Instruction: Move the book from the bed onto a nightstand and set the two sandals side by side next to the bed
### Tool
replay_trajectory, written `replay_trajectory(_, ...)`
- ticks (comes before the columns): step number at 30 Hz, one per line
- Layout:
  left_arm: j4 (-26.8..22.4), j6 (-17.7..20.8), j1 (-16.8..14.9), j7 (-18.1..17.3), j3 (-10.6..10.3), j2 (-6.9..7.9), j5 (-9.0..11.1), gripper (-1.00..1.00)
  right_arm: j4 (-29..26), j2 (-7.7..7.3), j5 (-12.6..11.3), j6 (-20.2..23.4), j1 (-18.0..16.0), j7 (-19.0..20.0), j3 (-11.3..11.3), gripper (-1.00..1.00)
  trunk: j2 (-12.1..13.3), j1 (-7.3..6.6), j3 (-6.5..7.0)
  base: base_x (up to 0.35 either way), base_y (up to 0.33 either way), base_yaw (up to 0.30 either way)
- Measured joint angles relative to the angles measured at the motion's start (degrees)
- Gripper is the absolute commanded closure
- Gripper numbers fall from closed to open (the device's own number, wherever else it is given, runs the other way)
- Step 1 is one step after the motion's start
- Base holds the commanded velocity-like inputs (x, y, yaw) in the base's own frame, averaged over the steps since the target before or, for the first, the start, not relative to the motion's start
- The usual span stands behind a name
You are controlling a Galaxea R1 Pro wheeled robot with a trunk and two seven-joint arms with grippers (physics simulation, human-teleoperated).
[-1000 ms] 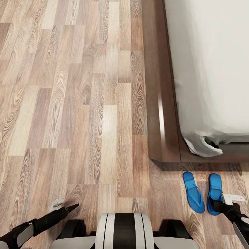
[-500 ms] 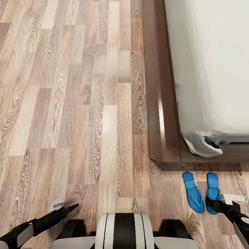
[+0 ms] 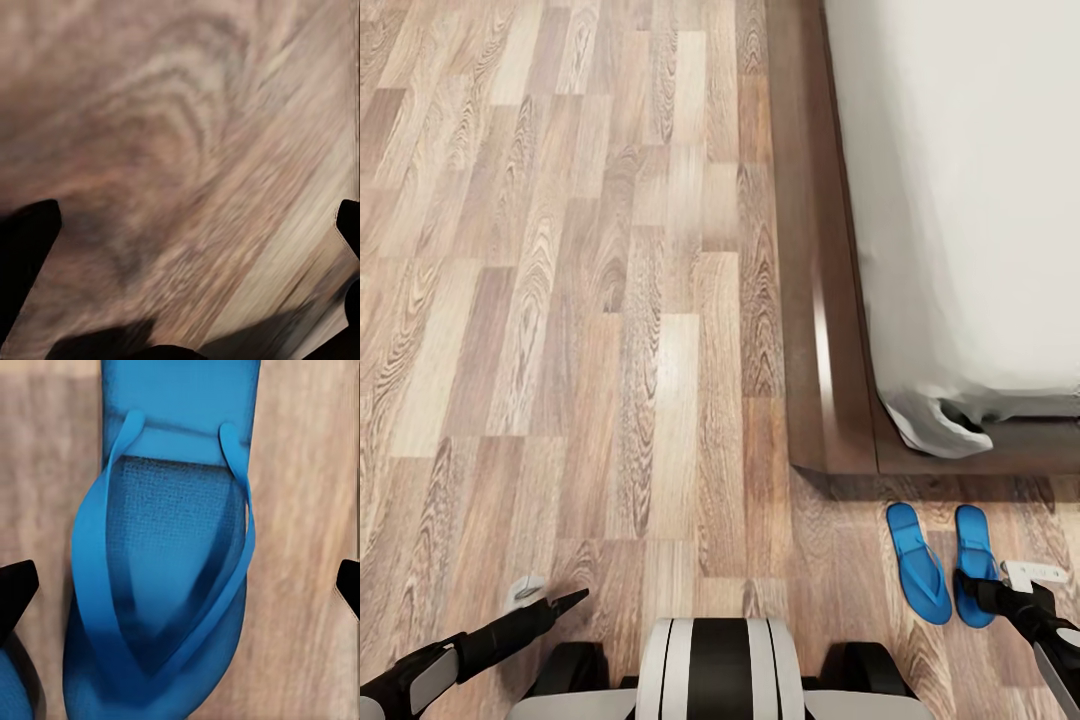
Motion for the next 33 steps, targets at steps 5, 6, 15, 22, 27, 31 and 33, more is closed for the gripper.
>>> replay_trajectory(5,0.01,-0.19,-0.01,0.10,0.34,0.00,0.08,-1.00,0.00,0.00,0.00,0.00,-0.01,0.01,0.00,-1.00,0.07,-0.13,1.11,0.000,0.000,0.000)
replay_trajectory(6,0.01,-0.30,-0.02,0.13,0.46,0.00,0.11,-1.00,0.00,0.00,0.00,0.00,0.00,0.01,0.00,-1.00,0.08,-0.15,1.33,0.000,0.000,0.000)
replay_trajectory(15,0.01,-0.27,-0.02,0.13,0.39,-0.01,0.11,-1.00,0.00,-0.01,0.00,-0.31,0.06,0.28,-0.08,-1.00,0.20,-0.39,3.33,0.000,0.000,0.000)
replay_trajectory(22,0.01,-0.27,-0.02,0.15,0.37,-0.08,0.11,-1.00,0.08,-0.05,-0.12,-0.52,0.07,0.35,-0.17,-1.00,0.29,-0.57,4.88,0.000,0.000,0.000)
replay_trajectory(27,0.01,-0.28,-0.02,0.16,0.37,-0.08,0.11,-1.00,0.09,-0.06,-0.15,-0.53,0.07,0.36,-0.18,-1.00,0.36,-0.69,5.99,0.000,0.000,0.000)
replay_trajectory(31,0.01,-0.27,-0.02,0.13,0.37,-0.09,0.11,-1.00,0.08,-0.08,-0.17,-0.53,0.12,0.49,-0.18,-1.00,0.41,-0.80,6.87,0.000,0.000,0.000)
replay_trajectory(33,0.01,-0.27,-0.02,0.15,0.37,-0.09,0.11,-1.00,0.08,-0.08,-0.22,-0.53,0.14,0.51,-0.18,-1.00,0.44,-0.85,7.32,0.000,0.000,0.000)
